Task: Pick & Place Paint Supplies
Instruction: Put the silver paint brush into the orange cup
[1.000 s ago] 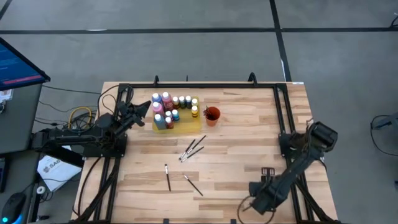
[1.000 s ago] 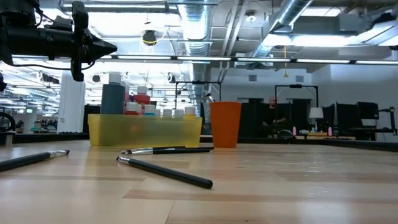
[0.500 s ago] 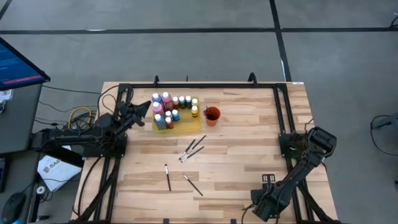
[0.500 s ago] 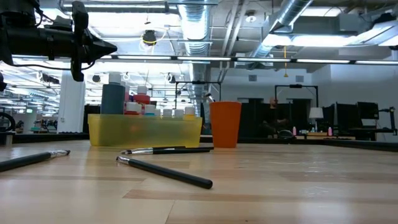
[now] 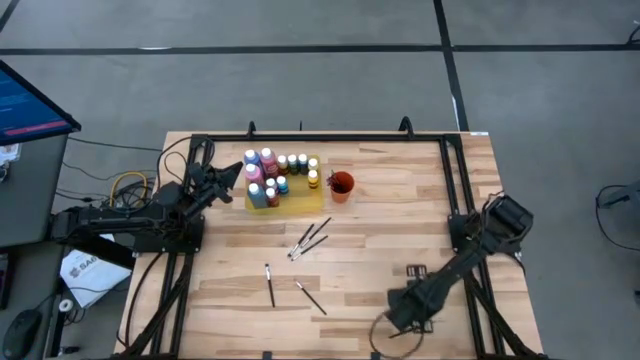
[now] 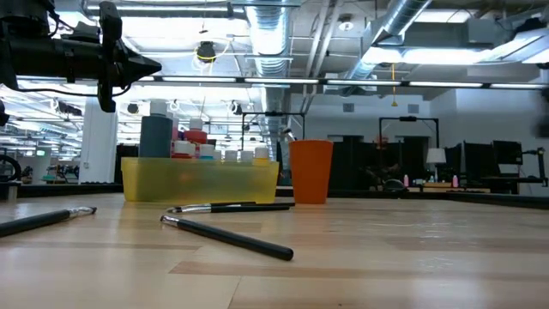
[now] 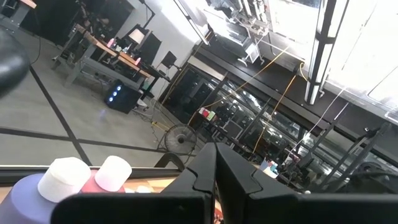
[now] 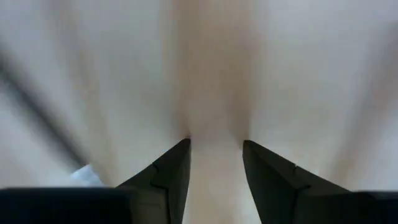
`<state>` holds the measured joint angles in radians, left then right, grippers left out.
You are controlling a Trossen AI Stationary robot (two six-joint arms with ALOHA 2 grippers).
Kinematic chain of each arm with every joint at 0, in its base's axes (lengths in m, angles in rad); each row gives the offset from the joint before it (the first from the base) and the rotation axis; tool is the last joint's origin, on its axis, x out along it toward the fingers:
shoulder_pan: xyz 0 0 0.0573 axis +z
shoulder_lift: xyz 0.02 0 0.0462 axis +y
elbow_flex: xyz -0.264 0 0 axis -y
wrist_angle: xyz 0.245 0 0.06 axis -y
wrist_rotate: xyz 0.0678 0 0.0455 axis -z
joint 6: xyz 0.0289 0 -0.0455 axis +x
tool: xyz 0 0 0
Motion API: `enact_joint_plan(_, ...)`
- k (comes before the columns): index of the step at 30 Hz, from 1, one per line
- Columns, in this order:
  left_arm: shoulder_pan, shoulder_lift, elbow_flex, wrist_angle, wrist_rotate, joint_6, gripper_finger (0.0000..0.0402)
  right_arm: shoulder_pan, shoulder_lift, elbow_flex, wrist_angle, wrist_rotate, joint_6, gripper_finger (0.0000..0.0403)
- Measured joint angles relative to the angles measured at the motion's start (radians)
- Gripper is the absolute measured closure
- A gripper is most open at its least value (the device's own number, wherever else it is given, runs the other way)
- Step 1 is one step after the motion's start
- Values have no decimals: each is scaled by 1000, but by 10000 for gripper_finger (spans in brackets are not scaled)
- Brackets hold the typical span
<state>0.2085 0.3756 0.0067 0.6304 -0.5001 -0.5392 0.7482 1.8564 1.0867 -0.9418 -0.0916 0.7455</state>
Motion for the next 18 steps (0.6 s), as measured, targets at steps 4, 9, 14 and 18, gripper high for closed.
enact_joint_plan(4,0,0,0,0,0,0,400,-7,-82,0,-30,-10,54,262)
enact_joint_plan(9,0,0,0,0,0,0,400,98,-195,1,-33,-40,145,259)
enact_joint_plan(14,0,0,0,0,0,0,400,242,-212,2,-10,-23,223,262)
enact_joint_plan(18,0,0,0,0,0,0,400,316,-160,3,56,-7,224,263)
